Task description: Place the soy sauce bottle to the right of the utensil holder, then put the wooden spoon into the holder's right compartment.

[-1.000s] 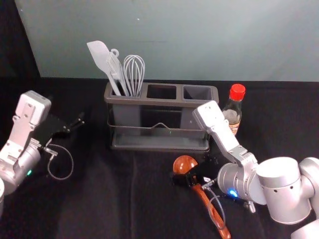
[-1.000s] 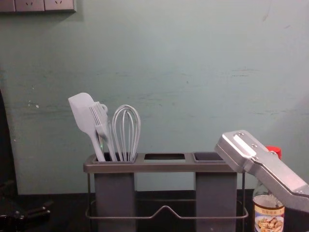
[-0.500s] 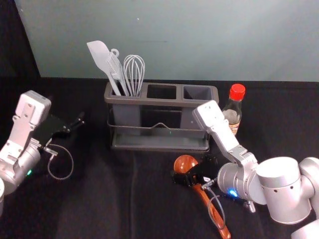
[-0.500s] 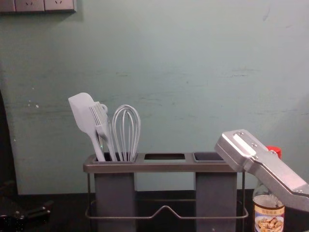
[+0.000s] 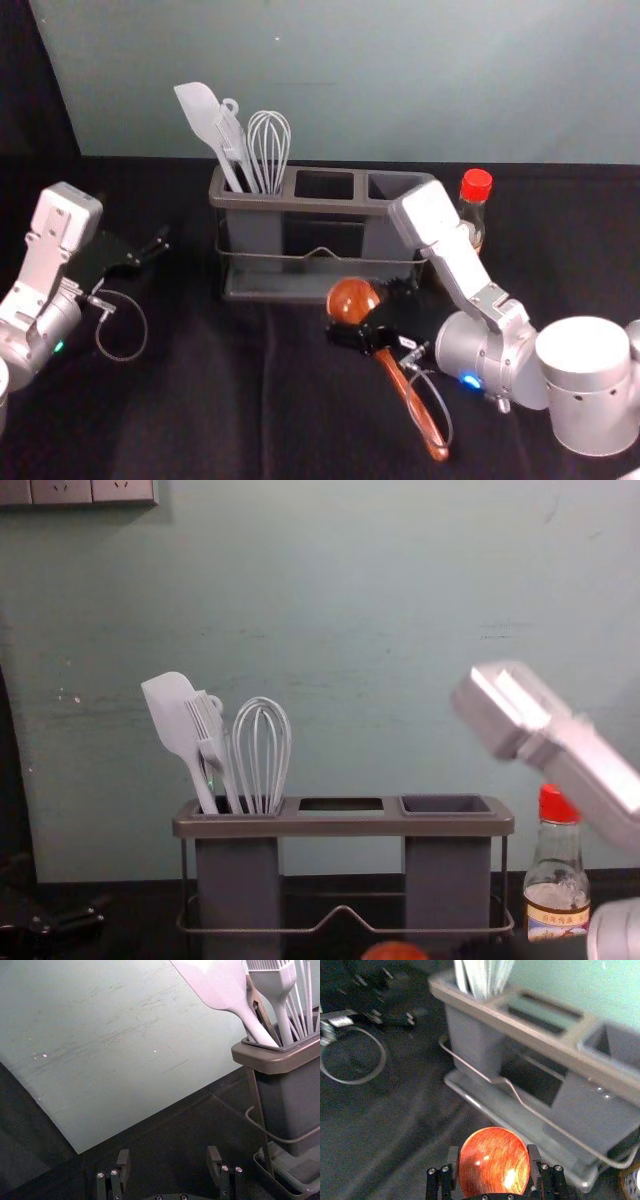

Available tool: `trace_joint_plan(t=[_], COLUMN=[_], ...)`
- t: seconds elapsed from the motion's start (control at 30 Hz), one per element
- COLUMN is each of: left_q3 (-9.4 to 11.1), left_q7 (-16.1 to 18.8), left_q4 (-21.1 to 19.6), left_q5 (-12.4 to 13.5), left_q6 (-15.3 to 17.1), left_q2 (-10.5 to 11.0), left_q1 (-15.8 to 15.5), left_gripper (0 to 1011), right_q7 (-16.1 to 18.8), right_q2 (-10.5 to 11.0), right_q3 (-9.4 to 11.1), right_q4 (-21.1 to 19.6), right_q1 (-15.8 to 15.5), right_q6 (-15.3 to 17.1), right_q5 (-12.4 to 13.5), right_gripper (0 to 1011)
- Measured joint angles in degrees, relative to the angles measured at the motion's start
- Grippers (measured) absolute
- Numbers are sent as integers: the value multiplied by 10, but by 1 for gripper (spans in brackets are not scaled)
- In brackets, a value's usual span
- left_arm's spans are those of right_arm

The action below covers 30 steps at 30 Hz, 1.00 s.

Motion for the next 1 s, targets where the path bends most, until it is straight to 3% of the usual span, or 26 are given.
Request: trace_joint_plan(t=[0.27, 0.53, 0.77, 1.0], left_q3=[0, 0, 0, 0], left_q7=[0, 0, 0, 0], left_q4=[0, 0, 0, 0], left_q5=[0, 0, 0, 0], left_q6=[0, 0, 0, 0], left_q2=[0, 0, 0, 0], left_q1=[0, 0, 0, 0], left_gripper=[1005, 1005, 1005, 1005], right_q7=[9, 5, -37, -77], right_q2=[25, 43, 34, 15], right_q3=[1, 22, 41, 41], right_q4=[-55, -106, -138, -125], right_q1=[-15, -32, -36, 4], right_q6=[-58, -129, -187, -242], right_q5=[15, 34, 39, 31], right_gripper=[840, 839, 839, 839])
